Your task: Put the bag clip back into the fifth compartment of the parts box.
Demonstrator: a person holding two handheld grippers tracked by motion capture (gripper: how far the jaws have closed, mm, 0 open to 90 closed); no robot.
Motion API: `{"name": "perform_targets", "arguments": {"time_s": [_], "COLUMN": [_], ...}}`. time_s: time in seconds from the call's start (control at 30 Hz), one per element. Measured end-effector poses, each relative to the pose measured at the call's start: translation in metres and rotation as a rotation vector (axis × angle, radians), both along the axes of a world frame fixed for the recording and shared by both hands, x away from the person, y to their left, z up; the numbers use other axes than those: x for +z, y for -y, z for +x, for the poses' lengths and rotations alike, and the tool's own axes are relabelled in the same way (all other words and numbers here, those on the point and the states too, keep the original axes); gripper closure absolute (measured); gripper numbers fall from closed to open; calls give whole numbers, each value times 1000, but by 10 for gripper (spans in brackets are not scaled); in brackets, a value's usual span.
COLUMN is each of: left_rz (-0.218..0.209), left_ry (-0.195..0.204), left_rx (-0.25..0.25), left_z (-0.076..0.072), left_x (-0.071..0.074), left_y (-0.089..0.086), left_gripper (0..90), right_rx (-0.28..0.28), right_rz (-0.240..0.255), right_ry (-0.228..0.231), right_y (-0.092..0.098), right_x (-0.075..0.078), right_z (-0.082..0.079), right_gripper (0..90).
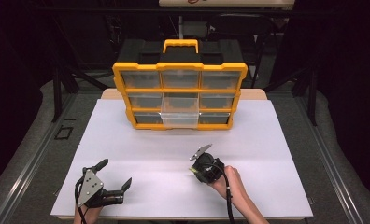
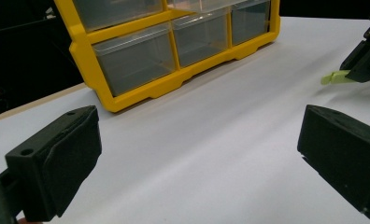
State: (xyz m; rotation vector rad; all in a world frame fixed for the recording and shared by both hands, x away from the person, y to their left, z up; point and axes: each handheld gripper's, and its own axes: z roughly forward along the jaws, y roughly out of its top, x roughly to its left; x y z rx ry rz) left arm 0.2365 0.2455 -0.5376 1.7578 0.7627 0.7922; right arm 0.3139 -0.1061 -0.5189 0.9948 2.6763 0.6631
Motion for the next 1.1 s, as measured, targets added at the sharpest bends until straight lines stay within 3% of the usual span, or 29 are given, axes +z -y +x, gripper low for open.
{"name": "perform_targets", "arguments": {"time_s": [0.37,0.4,0.43,0.47,0.53,0.57,0.67,0.9,0.97,1.0,1.03,1.1], "left_rz": [4,4,5,7,7,7,7,7,7,6,7,5], "left_ry": [1,1,1,0,-1,-1,0,1,1,2,2,2], "left_rx": [0,-1,0,-1,-1,-1,-1,-2,-1,-1,-1,-1], "left_z": [1,1,1,1,1,1,1,1,1,1,1,1], "left_x": [0,0,0,0,0,0,0,0,0,0,0,0], "left_y": [0,0,0,0,1,1,1,1,1,1,1,1], "left_gripper": [0,0,0,0,0,0,0,0,0,0,0,0], "right_rx": [-25,-7,-30,-35,-14,-43,-46,-59,-41,-60,-67,-47], "right_rz": [-22,14,-49,-49,23,-59,-66,-64,8,-52,-52,-3], "right_ry": [7,-6,12,8,-21,-4,-5,-9,-26,-6,-8,-26], "right_y": [10,12,13,13,18,17,22,29,31,31,31,34], "right_x": [4,2,5,5,2,5,6,7,4,6,6,5], "right_z": [6,8,8,8,12,11,14,19,22,22,23,27], "right_gripper": [802,801,802,802,802,802,802,802,801,802,801,801]}}
